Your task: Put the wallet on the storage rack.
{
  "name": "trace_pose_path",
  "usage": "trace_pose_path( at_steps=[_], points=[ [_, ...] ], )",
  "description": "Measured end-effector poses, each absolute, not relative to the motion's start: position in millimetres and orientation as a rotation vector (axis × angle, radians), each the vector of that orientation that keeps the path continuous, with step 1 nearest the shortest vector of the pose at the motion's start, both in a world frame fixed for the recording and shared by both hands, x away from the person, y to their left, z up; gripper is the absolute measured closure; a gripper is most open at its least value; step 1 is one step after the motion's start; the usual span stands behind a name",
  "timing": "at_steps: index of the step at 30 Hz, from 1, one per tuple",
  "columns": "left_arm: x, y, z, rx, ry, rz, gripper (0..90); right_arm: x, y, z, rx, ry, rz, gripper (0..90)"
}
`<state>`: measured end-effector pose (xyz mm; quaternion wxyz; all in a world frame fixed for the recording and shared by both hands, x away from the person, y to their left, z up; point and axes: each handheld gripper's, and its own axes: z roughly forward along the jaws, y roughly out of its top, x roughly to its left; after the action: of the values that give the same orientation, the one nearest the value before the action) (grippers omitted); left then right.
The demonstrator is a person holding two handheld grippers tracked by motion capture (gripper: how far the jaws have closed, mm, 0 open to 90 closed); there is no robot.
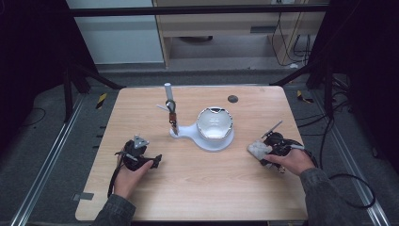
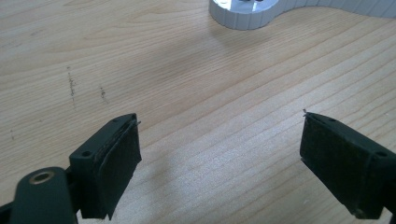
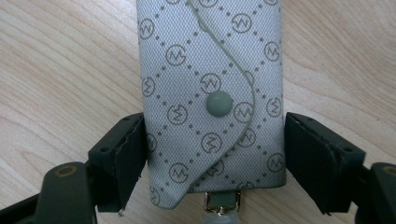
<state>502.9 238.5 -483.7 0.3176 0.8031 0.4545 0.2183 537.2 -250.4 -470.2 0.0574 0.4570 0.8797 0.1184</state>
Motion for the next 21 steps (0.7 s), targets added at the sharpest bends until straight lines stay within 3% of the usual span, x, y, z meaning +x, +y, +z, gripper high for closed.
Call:
trace_pose_path(
  at_steps=[21],
  points=[
    [502.8,237.9,-484.0,2.115,1.193,0.577,12.0,536.3,-250.7,-472.9,1.377,2.679,0.334,25.5]
  ],
)
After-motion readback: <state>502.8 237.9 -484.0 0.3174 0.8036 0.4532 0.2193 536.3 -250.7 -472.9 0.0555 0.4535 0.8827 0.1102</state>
